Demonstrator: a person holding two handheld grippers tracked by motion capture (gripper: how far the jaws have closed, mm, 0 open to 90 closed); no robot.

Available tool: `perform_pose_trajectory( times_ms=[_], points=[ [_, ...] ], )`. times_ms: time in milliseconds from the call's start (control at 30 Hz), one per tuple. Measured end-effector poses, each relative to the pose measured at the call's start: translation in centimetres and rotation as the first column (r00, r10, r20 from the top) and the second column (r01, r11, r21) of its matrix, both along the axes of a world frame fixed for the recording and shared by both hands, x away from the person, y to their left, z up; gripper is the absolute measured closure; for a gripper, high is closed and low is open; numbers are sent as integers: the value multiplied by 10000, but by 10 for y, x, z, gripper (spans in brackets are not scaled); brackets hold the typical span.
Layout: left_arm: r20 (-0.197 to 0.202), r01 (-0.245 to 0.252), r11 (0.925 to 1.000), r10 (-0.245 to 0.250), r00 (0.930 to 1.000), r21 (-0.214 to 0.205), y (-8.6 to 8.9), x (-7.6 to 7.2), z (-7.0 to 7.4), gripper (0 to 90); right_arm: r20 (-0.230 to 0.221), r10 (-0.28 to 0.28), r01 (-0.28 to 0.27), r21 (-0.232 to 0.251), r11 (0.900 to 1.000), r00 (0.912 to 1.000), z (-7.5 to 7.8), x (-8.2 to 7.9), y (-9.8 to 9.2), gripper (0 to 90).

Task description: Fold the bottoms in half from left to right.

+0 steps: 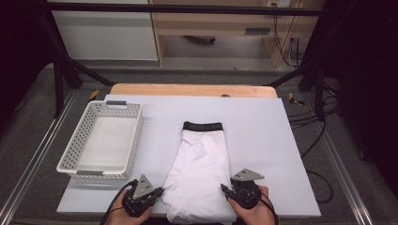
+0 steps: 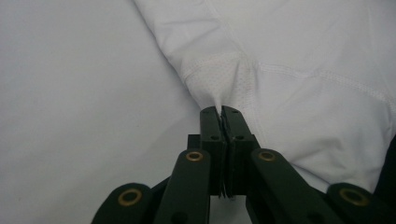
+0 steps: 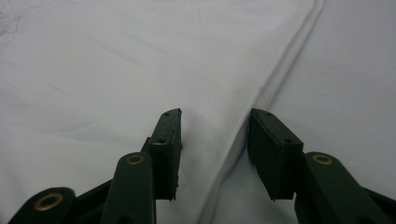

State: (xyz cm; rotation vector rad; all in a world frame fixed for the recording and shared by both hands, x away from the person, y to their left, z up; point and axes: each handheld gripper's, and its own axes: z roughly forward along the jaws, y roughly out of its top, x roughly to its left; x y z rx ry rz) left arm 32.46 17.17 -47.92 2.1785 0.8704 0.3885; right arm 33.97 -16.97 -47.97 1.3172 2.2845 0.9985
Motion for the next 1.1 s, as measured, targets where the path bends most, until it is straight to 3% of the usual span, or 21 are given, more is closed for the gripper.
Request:
perform_pose_trajectory(
  times_ms=[133,233,300,333,400,767,1100],
  points=[
    [130,-34,10000,34,9999,28,3,0,3,884,-65,56,-56,-31,10000,10000,1,-2,1,576],
    [75,0,10000,-1,10000,74,2,1,1,883,-158,188,-189,-56,9998,9997,2,-3,1,706],
    [71,7,9999,-8,10000,101,1,1,1,883,-208,187,-188,-47,9998,9996,2,-3,1,738],
    [75,20,10000,-21,10000,77,2,1,2,883,-323,212,-211,39,9998,9993,3,-3,1,816],
    [105,13,10000,-13,9999,-5,3,2,3,883,-440,274,-266,193,9995,9987,3,-2,0,870],
    [124,-58,9999,59,9999,-82,8,2,7,884,-739,321,-292,401,9988,9967,4,-8,0,889],
    [-256,241,9996,-237,9994,130,8,-3,5,883,-818,422,-383,480,9981,9958,4,-14,2,869]
  ],
)
